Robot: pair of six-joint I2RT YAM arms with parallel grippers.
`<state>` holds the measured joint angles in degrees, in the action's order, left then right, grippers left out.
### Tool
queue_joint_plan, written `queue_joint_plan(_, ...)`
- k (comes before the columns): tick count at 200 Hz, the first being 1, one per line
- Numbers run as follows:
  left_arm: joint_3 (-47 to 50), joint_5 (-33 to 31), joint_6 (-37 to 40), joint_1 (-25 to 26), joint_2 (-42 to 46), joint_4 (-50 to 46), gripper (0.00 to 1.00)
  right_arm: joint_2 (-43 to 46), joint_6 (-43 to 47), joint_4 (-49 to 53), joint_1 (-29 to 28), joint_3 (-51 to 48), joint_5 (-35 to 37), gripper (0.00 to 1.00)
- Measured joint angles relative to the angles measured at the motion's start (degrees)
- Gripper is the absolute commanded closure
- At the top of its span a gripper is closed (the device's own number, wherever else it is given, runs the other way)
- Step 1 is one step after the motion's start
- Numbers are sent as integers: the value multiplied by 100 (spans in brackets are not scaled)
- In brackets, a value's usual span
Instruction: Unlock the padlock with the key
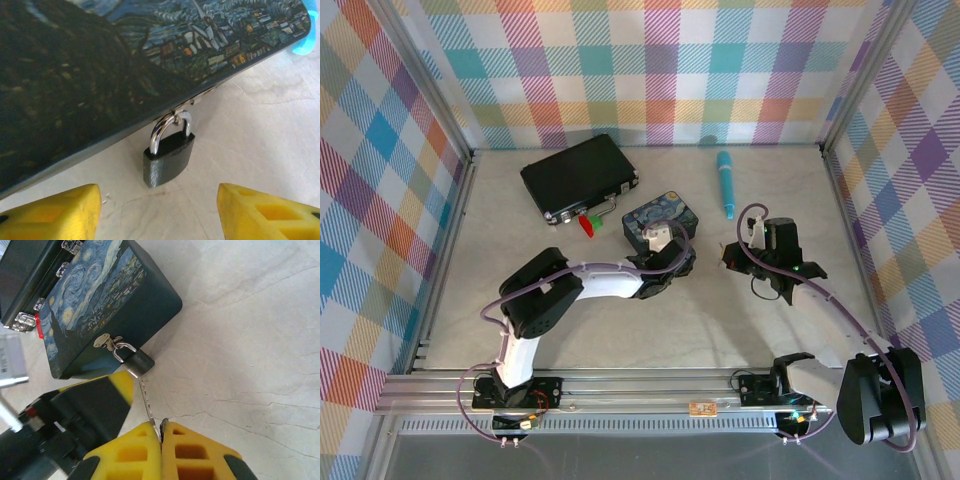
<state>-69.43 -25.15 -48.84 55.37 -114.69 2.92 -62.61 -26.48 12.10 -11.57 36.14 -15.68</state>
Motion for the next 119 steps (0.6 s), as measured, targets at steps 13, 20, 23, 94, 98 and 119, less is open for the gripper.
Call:
queue_joint_plan(13, -144, -92, -39, 0, -166, -7, 38, -26, 0, -17, 0, 0, -57, 100)
queue_joint_plan(20, -219, -136, -85, -7, -256, -9, 38, -48, 0, -28, 7, 0, -90, 100)
queue_joint_plan(23, -245, -153, -114, -13, -291, -7, 38, -55, 0, -31, 11, 0, -94, 100)
queue_joint_plan(94, -566, -356, -299, -87, -673, -7, 46, -70, 0, -46, 94, -11, -238, 100)
queue_joint_plan(98, -581, -372, -295, -87, -686, -20, 48, -70, 0, -46, 105, -13, -245, 100)
queue_joint_plan(119, -651, -415, -280, -116, -750, -90, 57, -70, 2, -48, 146, -15, -260, 100)
